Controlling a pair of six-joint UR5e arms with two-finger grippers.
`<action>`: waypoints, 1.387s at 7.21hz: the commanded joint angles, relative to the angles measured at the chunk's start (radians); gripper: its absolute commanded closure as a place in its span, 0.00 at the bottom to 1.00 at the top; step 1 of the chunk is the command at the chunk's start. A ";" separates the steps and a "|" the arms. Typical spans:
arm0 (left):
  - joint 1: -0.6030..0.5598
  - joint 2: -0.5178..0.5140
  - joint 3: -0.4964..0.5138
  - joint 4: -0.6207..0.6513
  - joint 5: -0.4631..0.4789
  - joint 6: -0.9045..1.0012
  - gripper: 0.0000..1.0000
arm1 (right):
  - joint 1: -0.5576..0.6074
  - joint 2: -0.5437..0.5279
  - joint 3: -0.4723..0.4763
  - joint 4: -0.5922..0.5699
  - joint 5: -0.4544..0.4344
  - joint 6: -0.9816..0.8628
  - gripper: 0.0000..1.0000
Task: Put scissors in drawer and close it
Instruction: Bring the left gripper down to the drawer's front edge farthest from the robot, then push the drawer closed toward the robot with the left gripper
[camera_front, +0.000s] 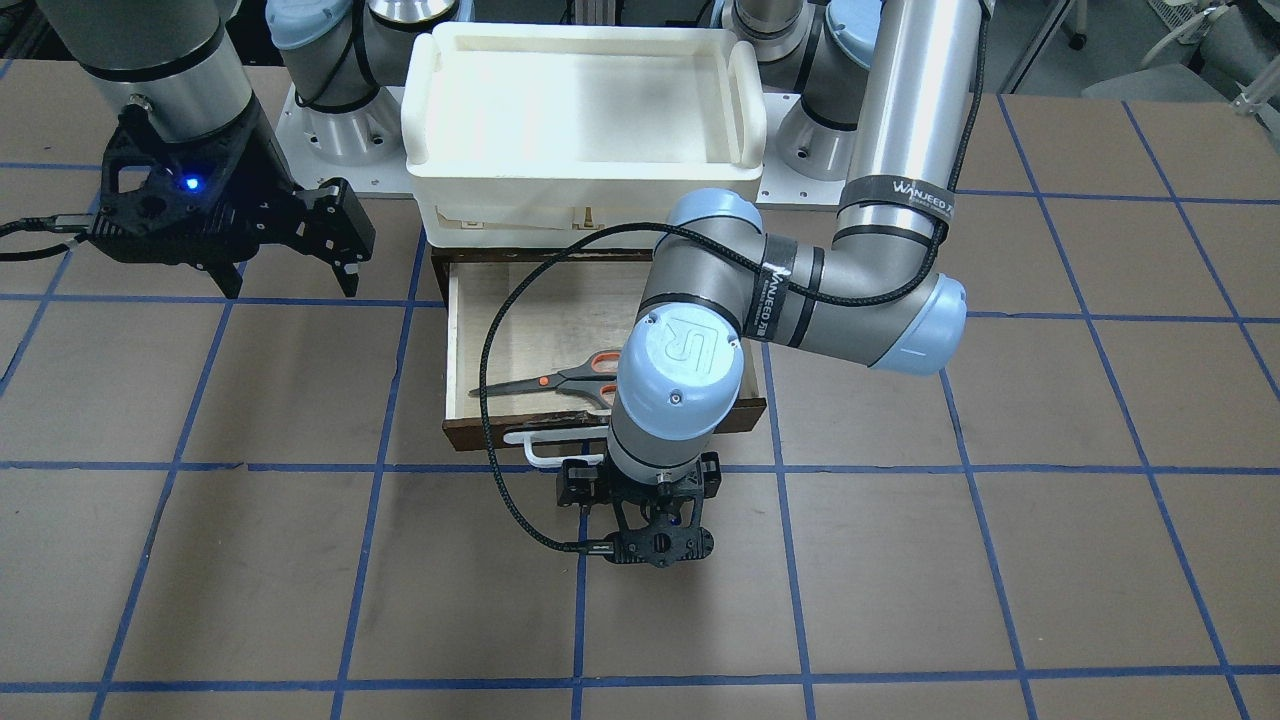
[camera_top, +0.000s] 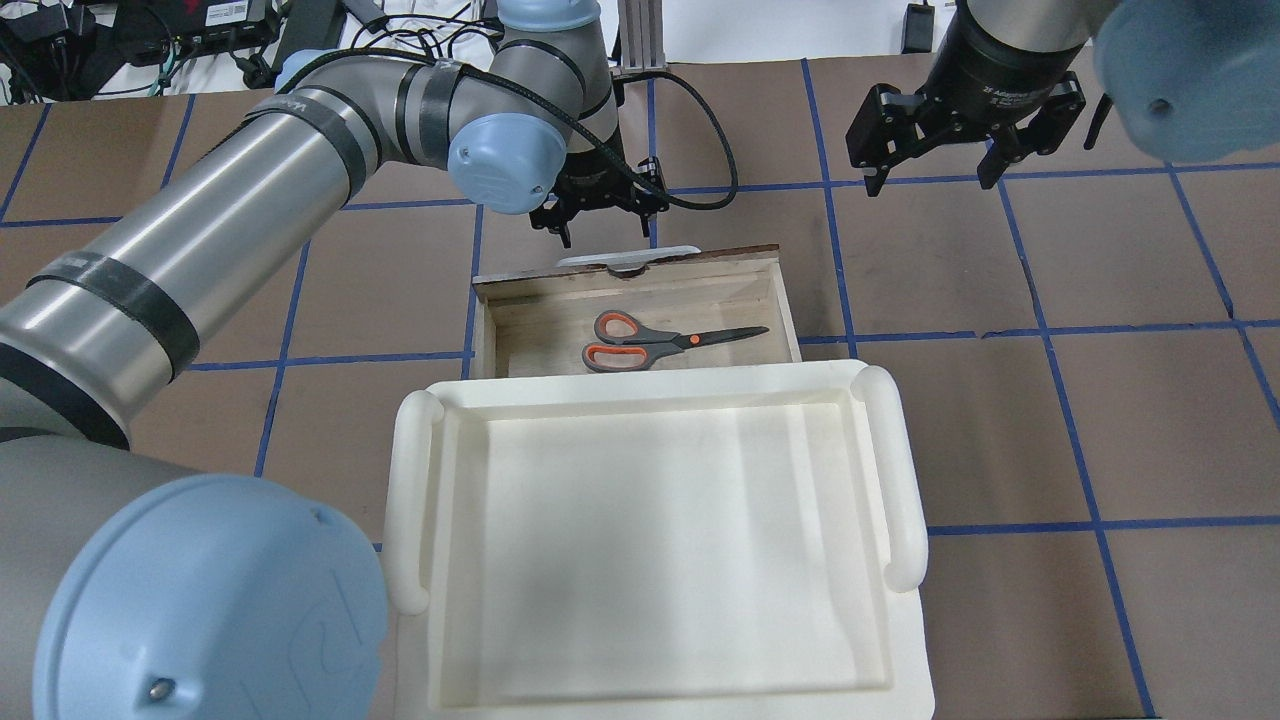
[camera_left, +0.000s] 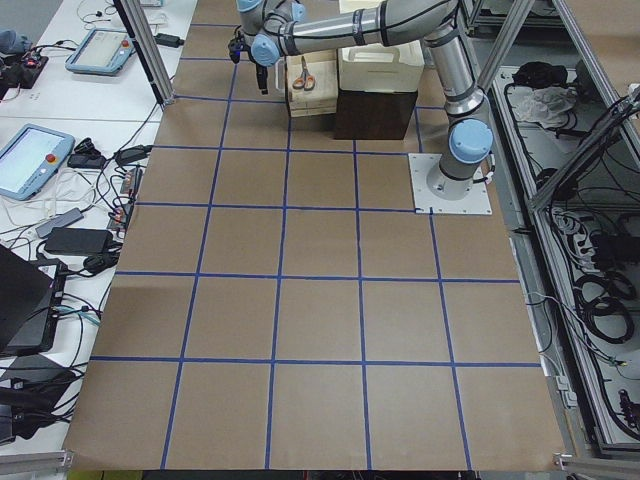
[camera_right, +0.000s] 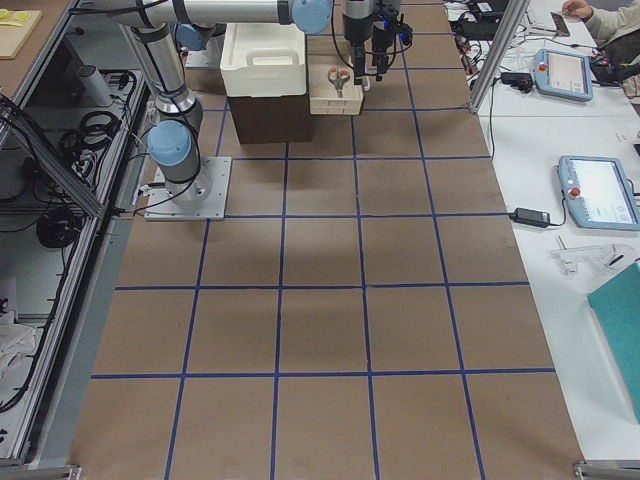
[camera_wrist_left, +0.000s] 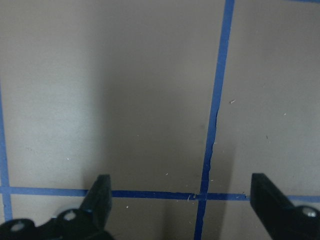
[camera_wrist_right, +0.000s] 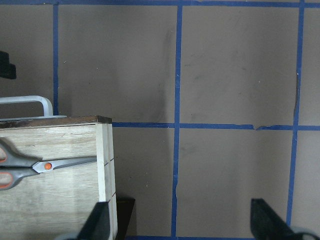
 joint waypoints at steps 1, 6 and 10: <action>0.000 -0.021 0.001 -0.048 -0.006 0.003 0.00 | 0.000 -0.002 0.000 0.006 0.000 0.001 0.00; -0.001 -0.005 0.001 -0.195 -0.087 -0.012 0.00 | -0.002 0.000 0.000 0.003 0.003 0.001 0.00; -0.018 0.041 -0.002 -0.350 -0.122 -0.006 0.00 | -0.002 -0.003 0.002 0.006 0.003 -0.001 0.00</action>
